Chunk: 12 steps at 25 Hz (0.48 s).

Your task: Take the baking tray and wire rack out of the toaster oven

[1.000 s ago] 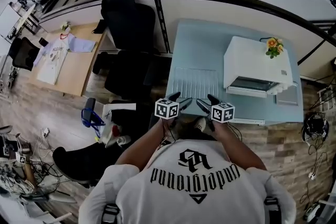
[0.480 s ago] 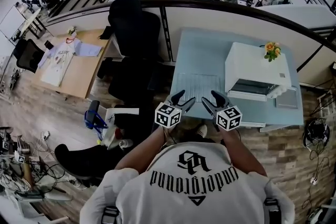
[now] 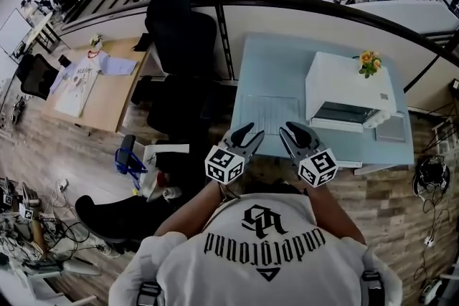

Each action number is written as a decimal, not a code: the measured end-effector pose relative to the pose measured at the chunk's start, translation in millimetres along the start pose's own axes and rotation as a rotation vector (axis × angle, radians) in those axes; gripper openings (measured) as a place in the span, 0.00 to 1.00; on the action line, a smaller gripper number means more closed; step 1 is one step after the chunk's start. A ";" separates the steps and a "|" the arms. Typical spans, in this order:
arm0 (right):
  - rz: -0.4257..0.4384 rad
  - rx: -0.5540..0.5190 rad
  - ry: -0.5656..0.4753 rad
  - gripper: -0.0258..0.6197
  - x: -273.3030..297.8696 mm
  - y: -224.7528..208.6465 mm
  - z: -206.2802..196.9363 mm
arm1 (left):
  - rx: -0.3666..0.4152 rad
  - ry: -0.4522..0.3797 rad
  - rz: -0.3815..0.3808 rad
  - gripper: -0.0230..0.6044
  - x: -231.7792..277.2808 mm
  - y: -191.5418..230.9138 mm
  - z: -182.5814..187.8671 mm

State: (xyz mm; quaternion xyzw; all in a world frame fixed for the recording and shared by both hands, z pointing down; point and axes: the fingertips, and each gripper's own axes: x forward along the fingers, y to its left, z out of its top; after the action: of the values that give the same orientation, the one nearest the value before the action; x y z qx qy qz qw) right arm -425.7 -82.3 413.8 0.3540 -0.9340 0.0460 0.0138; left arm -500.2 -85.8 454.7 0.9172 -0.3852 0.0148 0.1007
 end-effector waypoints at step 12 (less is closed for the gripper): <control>0.057 -0.081 -0.051 0.04 -38.7 6.3 21.0 | 0.080 -0.081 0.024 0.10 -7.1 -41.4 37.1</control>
State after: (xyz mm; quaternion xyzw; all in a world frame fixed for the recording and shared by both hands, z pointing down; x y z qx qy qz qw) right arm -400.8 -54.1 390.2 0.3274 -0.9449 -0.0004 0.0028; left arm -477.7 -59.8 410.4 0.9156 -0.3992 -0.0058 0.0480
